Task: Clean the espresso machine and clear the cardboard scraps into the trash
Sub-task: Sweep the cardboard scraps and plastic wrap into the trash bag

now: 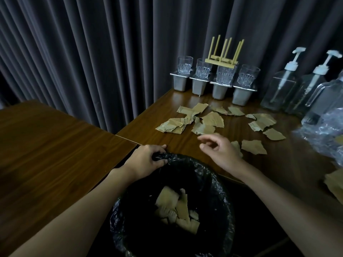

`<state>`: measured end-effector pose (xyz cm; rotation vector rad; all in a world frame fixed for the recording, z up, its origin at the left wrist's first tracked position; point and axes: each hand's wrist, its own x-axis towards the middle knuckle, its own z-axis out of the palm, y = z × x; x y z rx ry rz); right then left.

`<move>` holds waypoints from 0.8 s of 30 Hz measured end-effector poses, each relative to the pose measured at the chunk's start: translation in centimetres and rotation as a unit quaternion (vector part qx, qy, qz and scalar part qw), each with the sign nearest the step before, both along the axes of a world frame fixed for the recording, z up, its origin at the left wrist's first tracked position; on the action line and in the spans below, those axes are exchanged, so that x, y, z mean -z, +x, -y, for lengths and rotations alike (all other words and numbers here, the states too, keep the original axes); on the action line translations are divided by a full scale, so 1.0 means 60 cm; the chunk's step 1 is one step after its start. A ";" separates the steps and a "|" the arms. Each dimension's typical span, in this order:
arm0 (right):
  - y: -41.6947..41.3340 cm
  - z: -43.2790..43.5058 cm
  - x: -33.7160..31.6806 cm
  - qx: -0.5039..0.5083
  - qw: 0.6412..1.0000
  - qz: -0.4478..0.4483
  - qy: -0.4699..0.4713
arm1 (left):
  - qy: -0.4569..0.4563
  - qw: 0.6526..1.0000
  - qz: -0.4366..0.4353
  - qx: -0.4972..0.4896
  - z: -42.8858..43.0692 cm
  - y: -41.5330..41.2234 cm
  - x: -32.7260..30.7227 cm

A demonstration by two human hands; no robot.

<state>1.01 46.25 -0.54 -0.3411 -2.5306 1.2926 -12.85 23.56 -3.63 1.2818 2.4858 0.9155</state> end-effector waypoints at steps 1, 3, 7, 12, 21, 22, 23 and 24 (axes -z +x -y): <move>-0.008 -0.010 0.006 0.040 0.996 -0.004 0.074 | -0.002 1.000 -0.001 -0.001 0.000 0.000 -0.002; -0.024 -0.024 0.023 0.062 0.985 0.025 0.158 | -0.007 1.000 -0.008 -0.006 -0.001 0.000 -0.004; -0.045 -0.032 0.061 0.078 0.972 0.092 0.204 | -0.033 0.999 -0.015 -0.016 -0.003 0.003 -0.007; -0.042 -0.026 0.061 0.096 0.962 0.011 0.257 | -0.034 0.999 -0.030 -0.007 -0.006 0.007 -0.011; -0.042 -0.034 0.064 0.100 0.960 0.034 0.261 | -0.039 0.999 -0.030 -0.009 -0.007 0.006 -0.014; -0.041 -0.033 0.062 0.105 0.963 0.033 0.244 | -0.039 0.999 -0.028 -0.010 -0.007 0.006 -0.015; -0.041 -0.032 0.061 0.110 0.967 0.031 0.226 | -0.039 0.999 -0.027 -0.009 -0.007 0.006 -0.015; -0.040 -0.032 0.061 0.113 0.971 0.028 0.207 | -0.039 0.999 -0.025 -0.008 -0.007 0.006 -0.016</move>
